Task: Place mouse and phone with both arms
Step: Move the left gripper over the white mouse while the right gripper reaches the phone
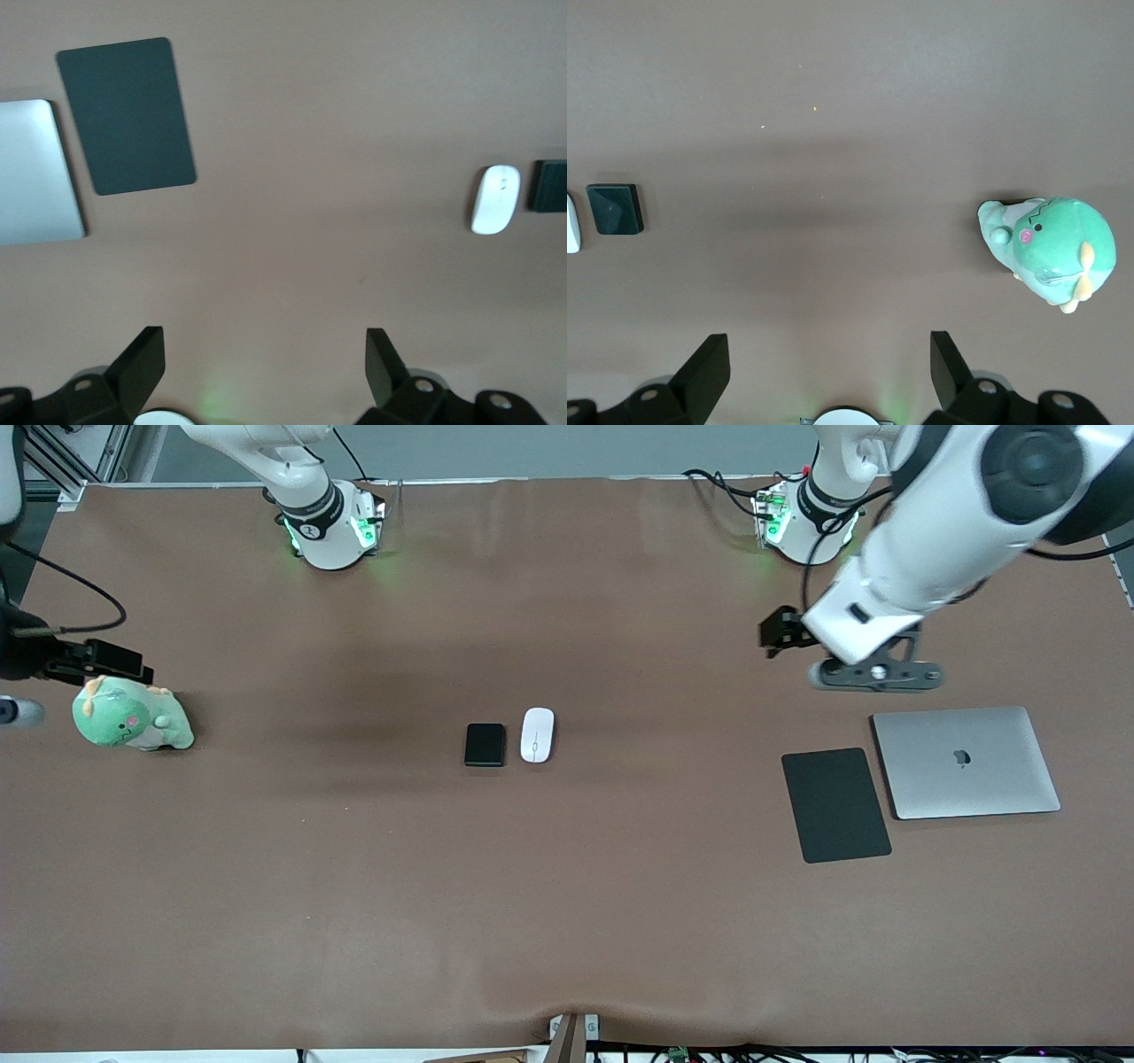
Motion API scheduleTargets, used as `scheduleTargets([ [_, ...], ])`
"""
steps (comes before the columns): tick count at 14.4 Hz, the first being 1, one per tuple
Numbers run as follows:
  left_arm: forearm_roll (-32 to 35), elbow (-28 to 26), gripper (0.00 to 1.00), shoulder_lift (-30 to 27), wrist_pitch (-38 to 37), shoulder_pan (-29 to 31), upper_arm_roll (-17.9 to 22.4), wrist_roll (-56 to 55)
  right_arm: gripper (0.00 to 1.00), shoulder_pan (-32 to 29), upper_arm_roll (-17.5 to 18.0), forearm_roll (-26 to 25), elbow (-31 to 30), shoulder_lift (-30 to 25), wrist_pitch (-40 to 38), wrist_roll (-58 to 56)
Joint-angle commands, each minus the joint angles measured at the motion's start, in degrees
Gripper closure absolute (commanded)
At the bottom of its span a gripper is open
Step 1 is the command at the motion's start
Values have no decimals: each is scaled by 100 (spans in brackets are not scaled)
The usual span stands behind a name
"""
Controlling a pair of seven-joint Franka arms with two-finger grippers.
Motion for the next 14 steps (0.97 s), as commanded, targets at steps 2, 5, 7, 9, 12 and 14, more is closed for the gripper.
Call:
scheduleTargets([
  [2, -68, 95, 0, 198, 281, -469, -47, -766, 0, -129, 73, 79, 8, 110, -62, -6],
  [5, 11, 95, 0, 434, 588, -1049, -38, -1408, 0, -103, 82, 96, 61, 295, -1, -67],
  [7, 29, 95, 0, 637, 895, -1392, -38, -1900, 0, -94, 91, 149, 78, 462, 9, -76],
  [9, 47, 95, 0, 821, 1247, -1726, -38, -2261, 0, -85, 100, 202, 96, 559, -18, -68],
  [12, 47, 95, 0, 1094, 1704, -2157, -29, -2368, 0, -85, 100, 202, 96, 743, -27, -85],
  [14, 64, 156, 0, 1313, 1977, -2412, -29, -2403, 0, -85, 100, 202, 96, 875, 0, -85],
])
